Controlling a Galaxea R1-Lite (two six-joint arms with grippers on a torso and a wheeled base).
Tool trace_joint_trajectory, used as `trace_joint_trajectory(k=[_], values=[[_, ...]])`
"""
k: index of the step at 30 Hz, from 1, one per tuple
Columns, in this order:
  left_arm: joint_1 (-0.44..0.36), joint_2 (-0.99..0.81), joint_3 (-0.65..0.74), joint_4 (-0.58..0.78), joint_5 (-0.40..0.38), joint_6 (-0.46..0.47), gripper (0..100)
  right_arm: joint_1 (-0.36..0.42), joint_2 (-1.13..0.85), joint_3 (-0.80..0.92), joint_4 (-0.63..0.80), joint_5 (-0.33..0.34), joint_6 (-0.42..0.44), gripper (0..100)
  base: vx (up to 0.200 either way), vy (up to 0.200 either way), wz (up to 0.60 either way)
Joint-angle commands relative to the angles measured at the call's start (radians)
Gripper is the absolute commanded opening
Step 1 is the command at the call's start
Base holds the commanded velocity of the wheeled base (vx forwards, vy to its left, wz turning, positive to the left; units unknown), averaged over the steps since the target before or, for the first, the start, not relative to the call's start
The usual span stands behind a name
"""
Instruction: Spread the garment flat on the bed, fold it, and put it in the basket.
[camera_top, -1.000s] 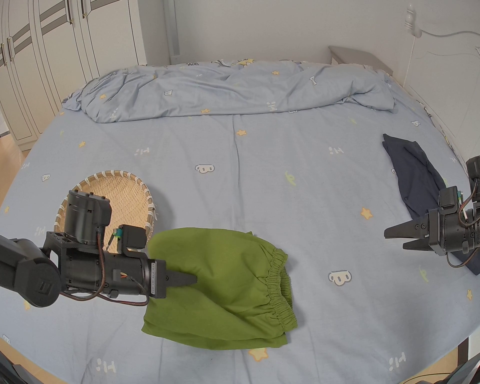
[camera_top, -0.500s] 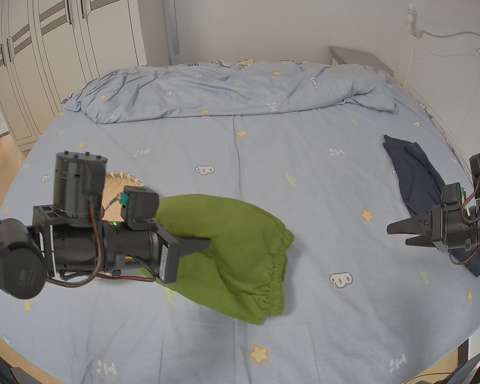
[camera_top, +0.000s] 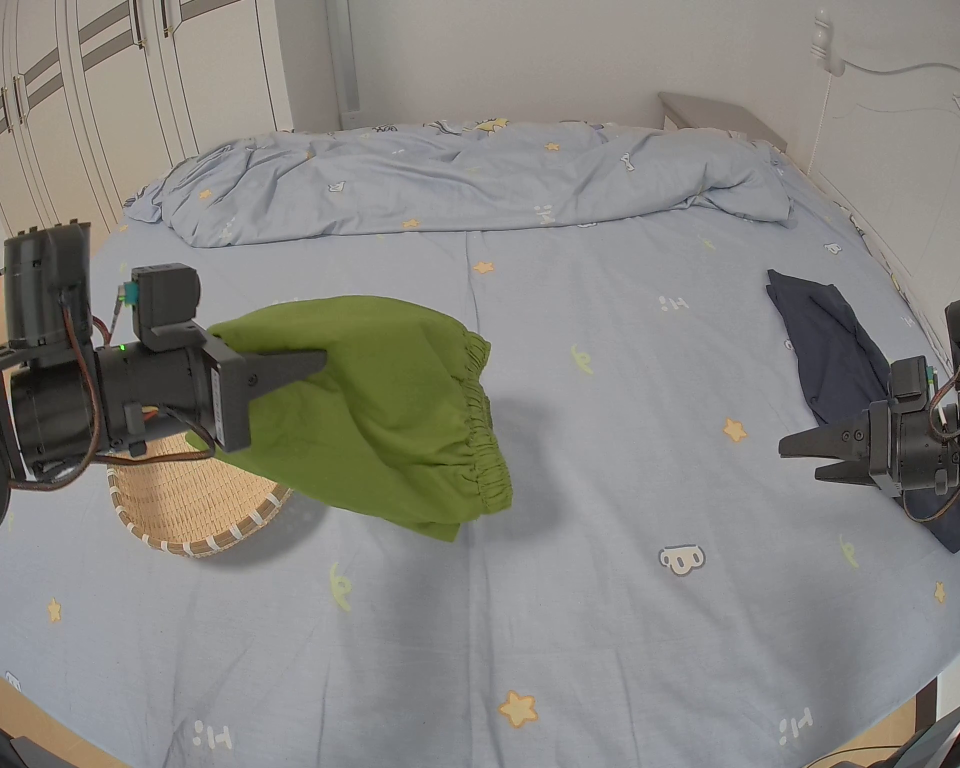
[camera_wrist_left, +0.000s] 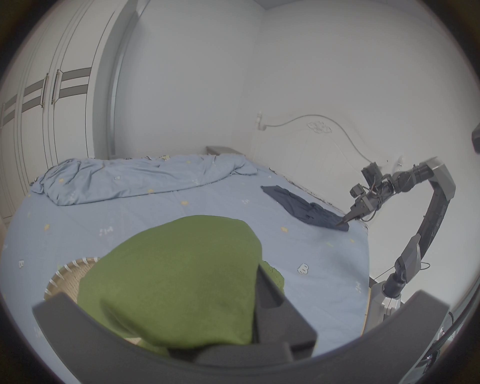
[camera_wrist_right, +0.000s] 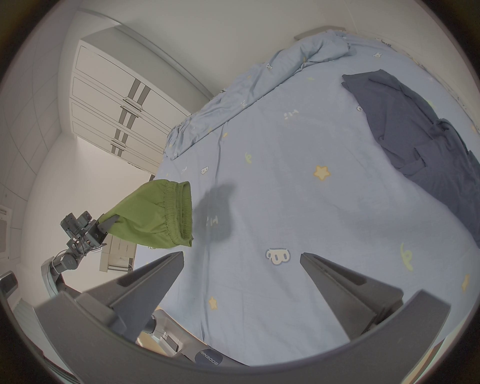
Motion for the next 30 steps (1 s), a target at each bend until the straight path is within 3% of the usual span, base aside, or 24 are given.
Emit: trace_joint_trajectory(k=[1, 5, 7, 9, 10, 13, 25, 29, 30], values=[[0.149, -0.050, -0.042, -0.006, -0.100, -0.029, 0, 0.001, -0.027, -0.001, 0.000, 0.001, 0.000, 100, 0.000, 0.000, 0.00], [0.228, -0.071, -0.067, -0.006, -0.149, -0.079, 0, 0.001, -0.029, -0.001, 0.000, 0.001, 0.000, 100, 0.000, 0.000, 0.00], [0.314, -0.076, -0.084, -0.006, -0.175, -0.109, 0, 0.001, -0.029, -0.001, 0.000, 0.001, 0.000, 100, 0.000, 0.000, 0.00], [0.318, -0.076, -0.084, -0.006, -0.177, -0.110, 0, 0.001, -0.029, -0.001, 0.000, 0.001, 0.000, 100, 0.000, 0.000, 0.00], [0.392, -0.076, -0.093, -0.008, -0.215, -0.126, 0, 0.001, -0.027, -0.001, 0.000, 0.001, 0.000, 100, 0.000, 0.000, 0.00], [0.458, -0.073, -0.088, -0.008, -0.262, -0.147, 0, 0.001, -0.029, -0.001, 0.000, 0.001, 0.000, 100, 0.000, 0.000, 0.00], [0.593, 0.061, -0.001, -0.006, -0.273, -0.147, 0, 0.010, -0.027, 0.003, 0.000, 0.002, 0.001, 100, 0.000, 0.000, 0.00], [0.620, 0.193, 0.050, -0.008, -0.272, -0.141, 0, 0.015, -0.027, 0.006, 0.000, 0.002, 0.001, 100, 0.000, 0.000, 0.00], [0.653, 0.294, 0.056, -0.008, -0.272, -0.141, 0, 0.024, -0.032, 0.006, 0.001, 0.002, 0.003, 100, 0.000, 0.000, 0.00]])
